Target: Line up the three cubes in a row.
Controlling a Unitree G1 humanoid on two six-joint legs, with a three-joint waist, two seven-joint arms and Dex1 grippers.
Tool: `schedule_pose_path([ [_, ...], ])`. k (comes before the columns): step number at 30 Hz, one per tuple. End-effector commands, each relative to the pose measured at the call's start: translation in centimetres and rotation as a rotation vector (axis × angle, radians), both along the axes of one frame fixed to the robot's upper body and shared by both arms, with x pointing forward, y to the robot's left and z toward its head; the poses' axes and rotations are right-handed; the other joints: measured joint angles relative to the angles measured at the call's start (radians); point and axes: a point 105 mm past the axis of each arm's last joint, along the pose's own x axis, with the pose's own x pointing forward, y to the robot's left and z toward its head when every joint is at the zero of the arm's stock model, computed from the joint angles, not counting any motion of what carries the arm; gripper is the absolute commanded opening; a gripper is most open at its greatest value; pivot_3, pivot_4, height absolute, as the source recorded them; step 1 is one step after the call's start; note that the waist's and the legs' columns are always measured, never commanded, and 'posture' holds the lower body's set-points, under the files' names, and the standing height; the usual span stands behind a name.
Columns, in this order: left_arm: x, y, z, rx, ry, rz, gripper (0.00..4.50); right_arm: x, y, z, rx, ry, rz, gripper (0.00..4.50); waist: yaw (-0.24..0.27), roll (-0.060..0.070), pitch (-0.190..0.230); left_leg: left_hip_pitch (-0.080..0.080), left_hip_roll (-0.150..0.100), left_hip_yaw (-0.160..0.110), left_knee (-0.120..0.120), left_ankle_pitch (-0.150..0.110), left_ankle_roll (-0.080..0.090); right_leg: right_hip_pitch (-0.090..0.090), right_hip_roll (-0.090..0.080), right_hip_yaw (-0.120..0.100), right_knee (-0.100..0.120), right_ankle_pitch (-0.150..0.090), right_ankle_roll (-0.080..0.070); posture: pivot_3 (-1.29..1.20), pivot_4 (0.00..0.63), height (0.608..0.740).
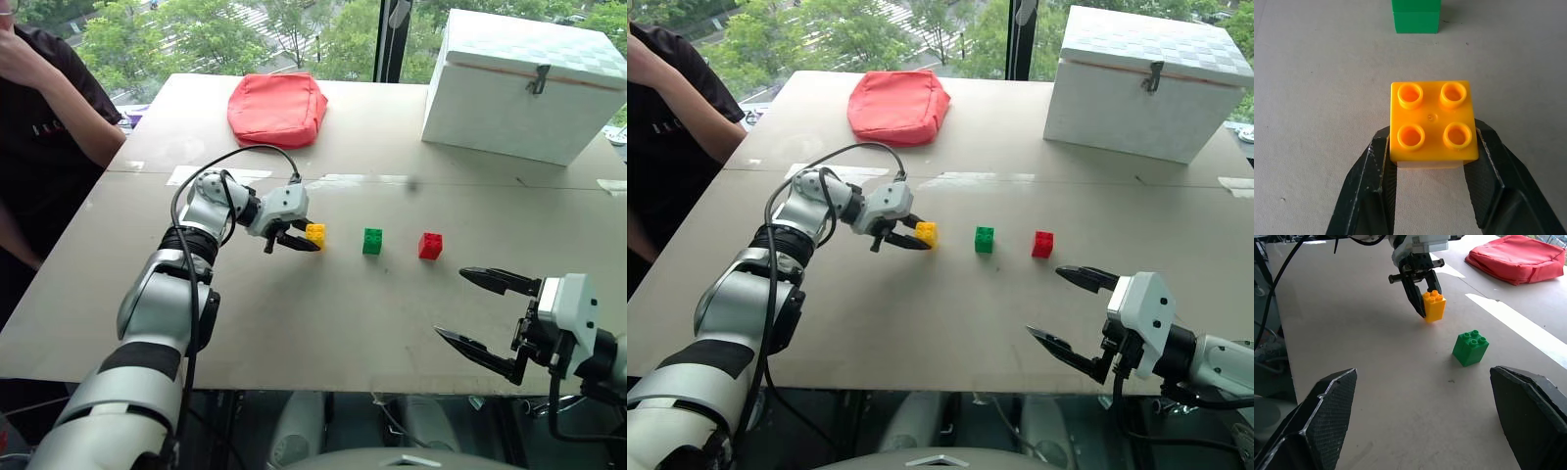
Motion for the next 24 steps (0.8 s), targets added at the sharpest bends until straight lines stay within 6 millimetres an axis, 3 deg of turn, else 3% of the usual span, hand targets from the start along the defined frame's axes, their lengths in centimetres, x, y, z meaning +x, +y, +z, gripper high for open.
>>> schedule_pose_path([
  [1,0.3,-0.4,1.1,0.006,-0.046,-0.029,1.3,-0.4,0.2,0.8,-0.009,-0.045,0.0,4.5,0.0,0.0,0.0,0.0,0.0,0.0,0.0,0.0,0.0,0.0,0.0,0.0,0.0,0.0,0.0,0.0,0.15,0.74],
  [16,1.0,-0.7,0.7,0.015,-0.075,0.022,1.3,-0.2,-0.8,0.8,-0.029,-0.034,-0.04,4.5,0.0,0.0,0.0,0.0,0.0,0.0,0.001,0.0,0.0,0.0,0.0,0.0,0.0,0.0,0.0,0.0,0.15,0.74],
  [23,0.9,-0.4,1.5,-0.03,-0.065,0.026,4.46,-0.3,-0.8,0.7,-0.029,-0.031,-0.042,4.5,0.0,0.0,0.0,0.0,0.0,0.0,0.001,0.0,0.0,0.0,0.0,0.0,0.0,0.0,0.0,0.0,0.15,0.74],
  [24,0.8,-0.1,1.8,-0.049,-0.051,0.026,4.46,-0.3,-0.9,0.7,-0.029,-0.03,-0.043,4.5,0.0,0.0,0.0,0.0,0.0,0.0,0.001,0.0,0.0,0.0,0.0,0.0,0.0,0.0,0.0,0.0,0.15,0.74],
])
